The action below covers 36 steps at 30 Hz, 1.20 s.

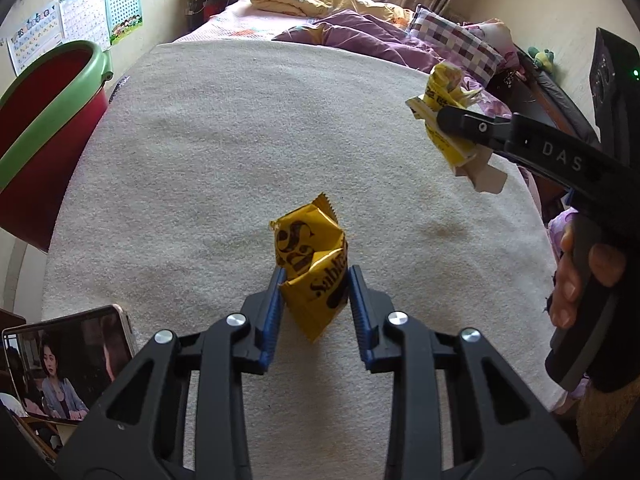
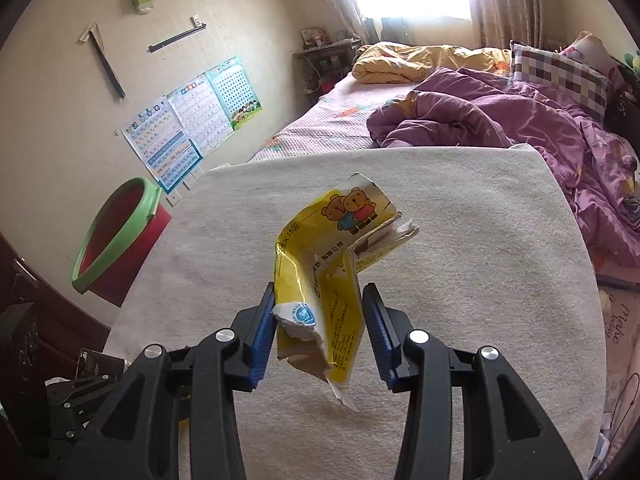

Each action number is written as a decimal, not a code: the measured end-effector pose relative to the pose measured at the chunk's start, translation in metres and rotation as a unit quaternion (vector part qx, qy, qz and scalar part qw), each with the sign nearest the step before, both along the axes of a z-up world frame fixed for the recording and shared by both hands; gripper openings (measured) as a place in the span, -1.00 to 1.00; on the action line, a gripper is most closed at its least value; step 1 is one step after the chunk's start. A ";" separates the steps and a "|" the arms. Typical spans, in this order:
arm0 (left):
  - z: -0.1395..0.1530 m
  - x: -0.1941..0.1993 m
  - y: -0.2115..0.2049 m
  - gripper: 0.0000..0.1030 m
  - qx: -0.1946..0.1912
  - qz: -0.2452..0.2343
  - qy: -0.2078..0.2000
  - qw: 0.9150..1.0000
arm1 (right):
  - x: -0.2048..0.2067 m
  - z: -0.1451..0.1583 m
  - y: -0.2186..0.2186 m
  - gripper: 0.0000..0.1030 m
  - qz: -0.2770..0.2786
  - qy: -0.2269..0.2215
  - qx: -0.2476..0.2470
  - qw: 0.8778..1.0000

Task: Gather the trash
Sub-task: 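Carry both yellow wrappers over the red bucket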

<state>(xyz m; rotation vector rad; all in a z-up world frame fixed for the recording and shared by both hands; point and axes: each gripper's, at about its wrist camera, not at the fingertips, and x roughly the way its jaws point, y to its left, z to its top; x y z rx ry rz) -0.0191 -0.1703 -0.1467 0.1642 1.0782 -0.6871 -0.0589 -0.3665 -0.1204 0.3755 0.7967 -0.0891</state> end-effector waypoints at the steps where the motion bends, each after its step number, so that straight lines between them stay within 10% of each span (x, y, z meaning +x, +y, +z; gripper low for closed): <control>1: 0.000 0.000 0.001 -0.42 0.000 0.000 0.000 1.000 | 0.002 0.001 0.004 -0.20 0.003 0.001 -0.001 1.000; 36: 0.094 0.079 0.122 -0.46 -0.047 0.082 -0.132 0.987 | 0.031 0.055 0.120 -0.18 0.027 -0.058 0.001 0.998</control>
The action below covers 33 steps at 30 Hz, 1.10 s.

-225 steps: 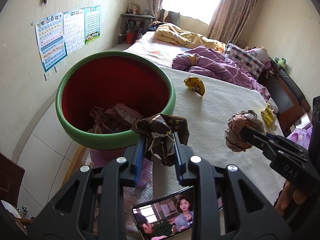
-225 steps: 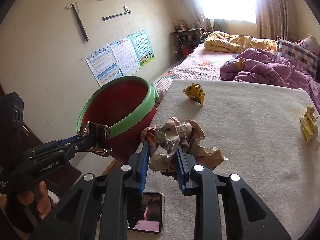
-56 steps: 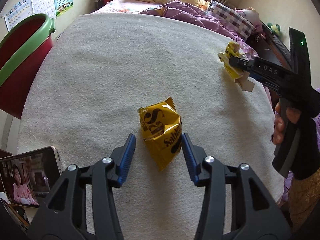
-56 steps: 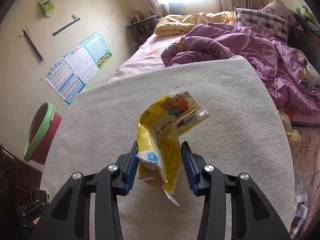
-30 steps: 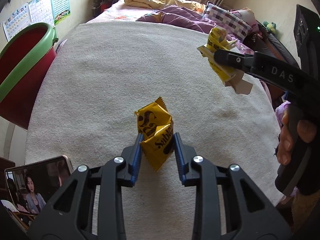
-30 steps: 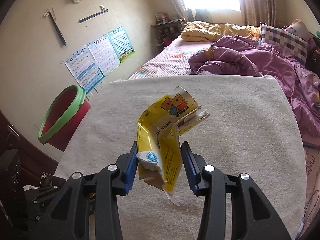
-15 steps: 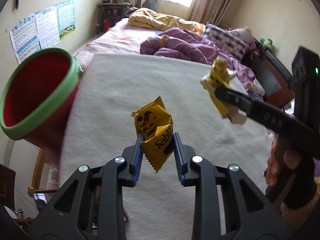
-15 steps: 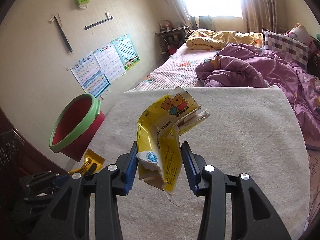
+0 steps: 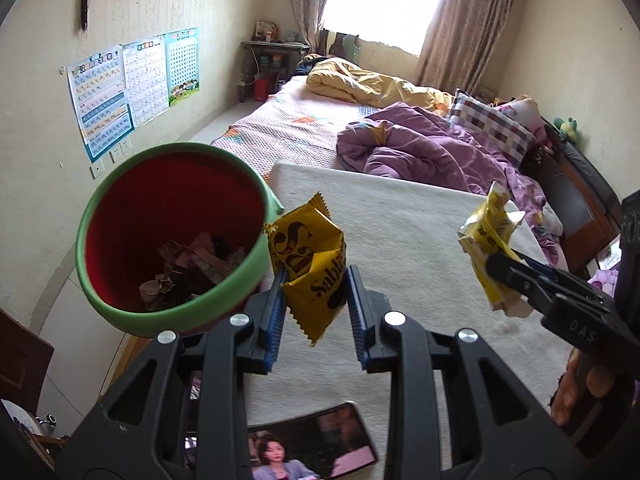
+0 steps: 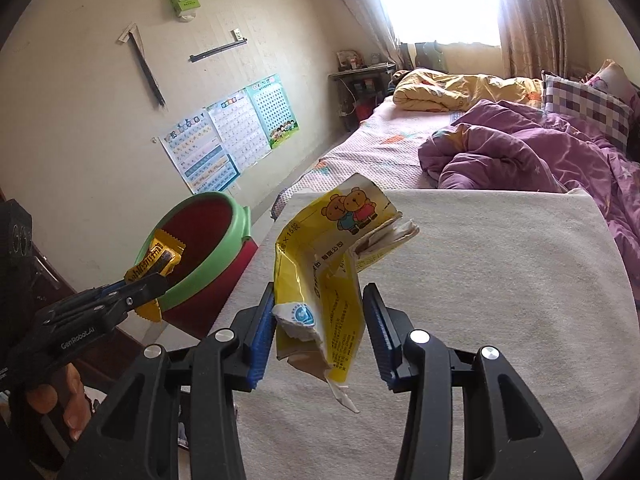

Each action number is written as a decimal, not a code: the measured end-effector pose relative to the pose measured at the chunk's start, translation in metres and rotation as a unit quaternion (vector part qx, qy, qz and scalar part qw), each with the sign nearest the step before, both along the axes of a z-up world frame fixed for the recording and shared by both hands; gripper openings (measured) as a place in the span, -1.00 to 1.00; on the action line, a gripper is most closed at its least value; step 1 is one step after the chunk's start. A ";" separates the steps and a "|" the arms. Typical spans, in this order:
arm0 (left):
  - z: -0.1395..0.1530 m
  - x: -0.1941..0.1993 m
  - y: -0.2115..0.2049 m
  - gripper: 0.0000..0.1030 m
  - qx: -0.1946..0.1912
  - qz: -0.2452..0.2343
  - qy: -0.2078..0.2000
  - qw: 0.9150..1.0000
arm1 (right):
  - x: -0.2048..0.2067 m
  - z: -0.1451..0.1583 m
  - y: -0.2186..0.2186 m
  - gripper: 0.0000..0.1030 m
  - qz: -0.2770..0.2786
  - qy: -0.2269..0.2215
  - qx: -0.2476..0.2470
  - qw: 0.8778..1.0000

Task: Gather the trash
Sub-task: 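Carry both yellow wrappers over the red bucket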

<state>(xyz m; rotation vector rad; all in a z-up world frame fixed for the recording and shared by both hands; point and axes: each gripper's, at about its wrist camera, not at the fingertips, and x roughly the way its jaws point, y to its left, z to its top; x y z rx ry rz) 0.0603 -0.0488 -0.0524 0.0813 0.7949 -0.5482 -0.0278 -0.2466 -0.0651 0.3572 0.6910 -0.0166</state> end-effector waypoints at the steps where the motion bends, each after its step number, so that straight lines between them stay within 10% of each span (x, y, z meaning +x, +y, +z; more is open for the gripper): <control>1: 0.001 0.002 0.004 -0.46 -0.001 0.001 0.000 1.000 | 0.001 0.001 0.005 -0.18 0.001 -0.001 0.000 1.000; 33: -0.012 0.051 0.081 -0.46 -0.003 0.010 0.005 1.000 | 0.031 0.005 0.107 -0.18 0.018 0.000 -0.023 1.000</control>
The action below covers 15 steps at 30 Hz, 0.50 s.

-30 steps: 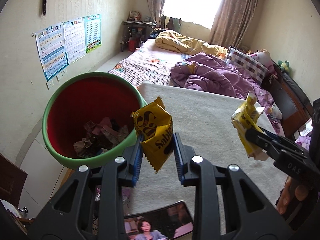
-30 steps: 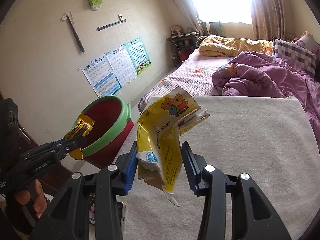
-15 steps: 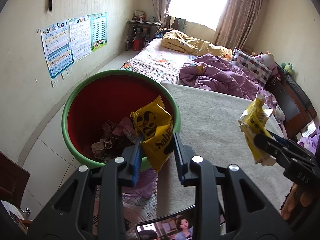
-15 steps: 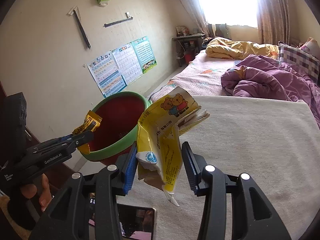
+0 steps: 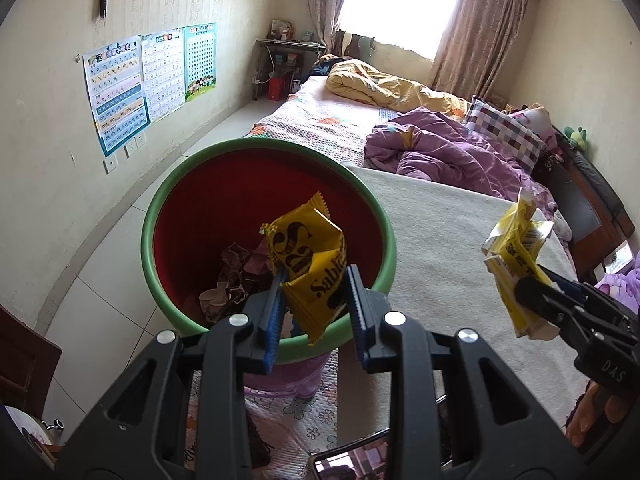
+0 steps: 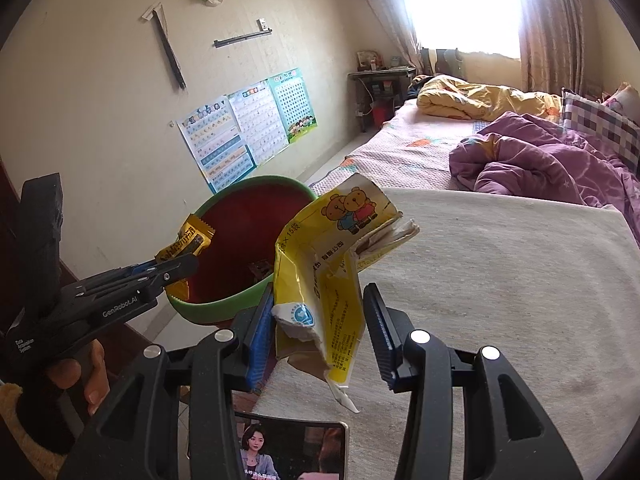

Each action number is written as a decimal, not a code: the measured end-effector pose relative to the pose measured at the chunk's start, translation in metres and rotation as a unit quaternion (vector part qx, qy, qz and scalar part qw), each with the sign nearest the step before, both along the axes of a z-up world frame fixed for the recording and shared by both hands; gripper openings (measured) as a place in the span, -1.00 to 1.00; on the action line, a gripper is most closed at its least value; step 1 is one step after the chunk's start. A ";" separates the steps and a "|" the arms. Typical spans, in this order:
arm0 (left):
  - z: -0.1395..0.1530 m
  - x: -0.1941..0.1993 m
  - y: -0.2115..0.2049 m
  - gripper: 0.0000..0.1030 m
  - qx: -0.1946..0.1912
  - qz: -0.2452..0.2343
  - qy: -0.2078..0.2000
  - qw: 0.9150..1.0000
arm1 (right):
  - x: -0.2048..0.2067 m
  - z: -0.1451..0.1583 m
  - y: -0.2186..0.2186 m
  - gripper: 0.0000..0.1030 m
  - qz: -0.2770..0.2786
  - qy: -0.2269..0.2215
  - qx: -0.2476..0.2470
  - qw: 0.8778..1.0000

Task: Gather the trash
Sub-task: 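Carry both yellow wrappers over the red bucket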

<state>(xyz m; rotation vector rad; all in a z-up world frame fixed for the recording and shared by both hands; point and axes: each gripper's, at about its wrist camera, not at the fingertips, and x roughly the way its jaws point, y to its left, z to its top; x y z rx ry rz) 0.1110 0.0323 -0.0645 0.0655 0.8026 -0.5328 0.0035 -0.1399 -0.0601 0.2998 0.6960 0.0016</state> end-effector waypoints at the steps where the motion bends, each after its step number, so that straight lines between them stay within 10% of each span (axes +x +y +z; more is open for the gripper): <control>1: 0.000 0.001 0.000 -0.46 0.000 0.000 0.000 1.000 | 0.001 -0.001 0.001 -0.18 0.001 0.000 0.000 1.000; 15: -0.008 0.016 0.008 -0.46 0.012 0.011 -0.002 1.000 | 0.025 -0.008 0.019 -0.18 0.020 0.007 -0.002 1.000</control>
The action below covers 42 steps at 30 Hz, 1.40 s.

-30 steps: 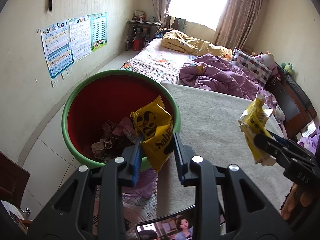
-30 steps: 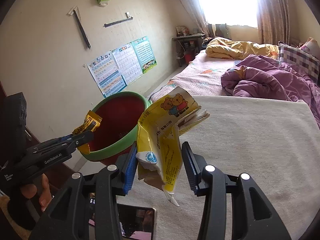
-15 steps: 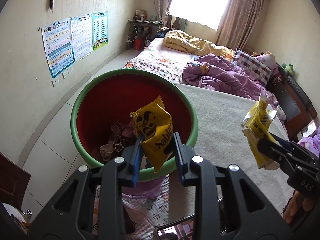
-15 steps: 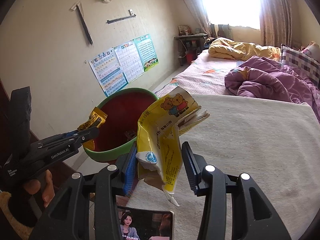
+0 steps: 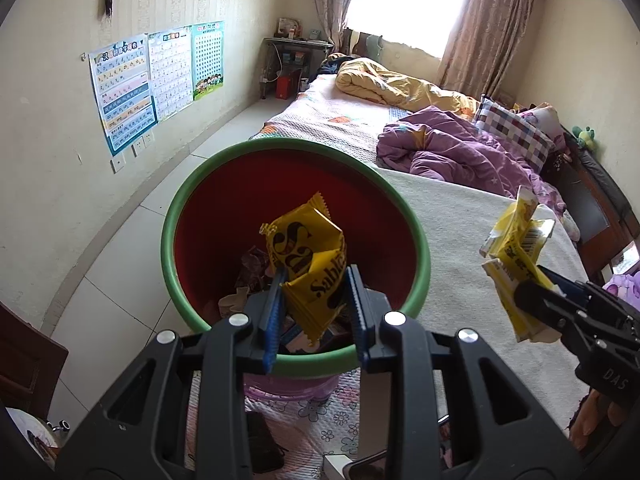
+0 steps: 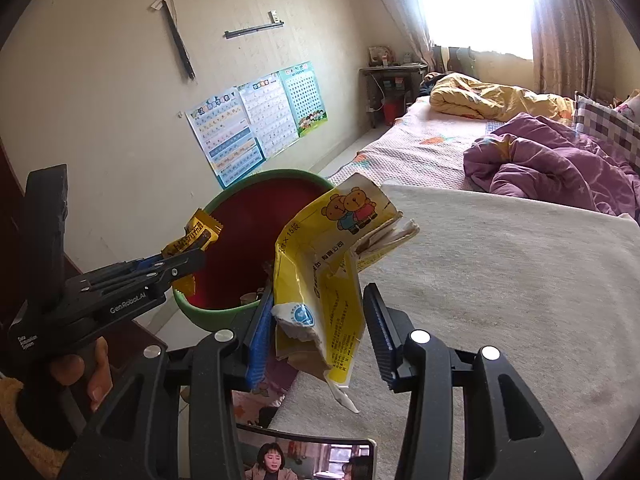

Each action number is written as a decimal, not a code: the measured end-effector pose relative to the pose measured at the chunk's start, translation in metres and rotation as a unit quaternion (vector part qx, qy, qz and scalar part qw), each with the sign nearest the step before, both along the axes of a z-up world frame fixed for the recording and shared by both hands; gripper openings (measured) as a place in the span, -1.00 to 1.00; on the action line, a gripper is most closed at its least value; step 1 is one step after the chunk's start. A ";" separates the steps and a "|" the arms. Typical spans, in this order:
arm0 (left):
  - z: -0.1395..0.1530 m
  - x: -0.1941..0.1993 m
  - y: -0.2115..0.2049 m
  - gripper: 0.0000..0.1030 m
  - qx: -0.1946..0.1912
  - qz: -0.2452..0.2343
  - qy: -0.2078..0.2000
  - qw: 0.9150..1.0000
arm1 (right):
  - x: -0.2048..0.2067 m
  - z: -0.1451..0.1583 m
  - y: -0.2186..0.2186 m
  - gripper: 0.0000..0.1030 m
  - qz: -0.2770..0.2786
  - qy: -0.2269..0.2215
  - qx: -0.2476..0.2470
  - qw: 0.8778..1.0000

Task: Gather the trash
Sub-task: 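Carry both yellow wrappers over the red bucket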

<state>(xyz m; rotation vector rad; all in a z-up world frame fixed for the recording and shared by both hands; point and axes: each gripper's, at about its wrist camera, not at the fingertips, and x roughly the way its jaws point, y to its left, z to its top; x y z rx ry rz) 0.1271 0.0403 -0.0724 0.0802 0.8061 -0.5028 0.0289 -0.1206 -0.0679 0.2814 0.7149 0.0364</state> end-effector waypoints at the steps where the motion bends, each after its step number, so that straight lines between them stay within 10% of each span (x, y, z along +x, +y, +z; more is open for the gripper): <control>1: 0.000 0.002 0.001 -0.46 0.001 0.001 0.000 1.000 | 0.002 0.000 0.001 -0.18 0.001 0.000 -0.001 1.000; 42: -0.031 0.052 -0.003 -0.46 0.031 0.001 0.022 0.999 | 0.059 -0.009 0.028 -0.17 0.031 0.016 -0.035 0.999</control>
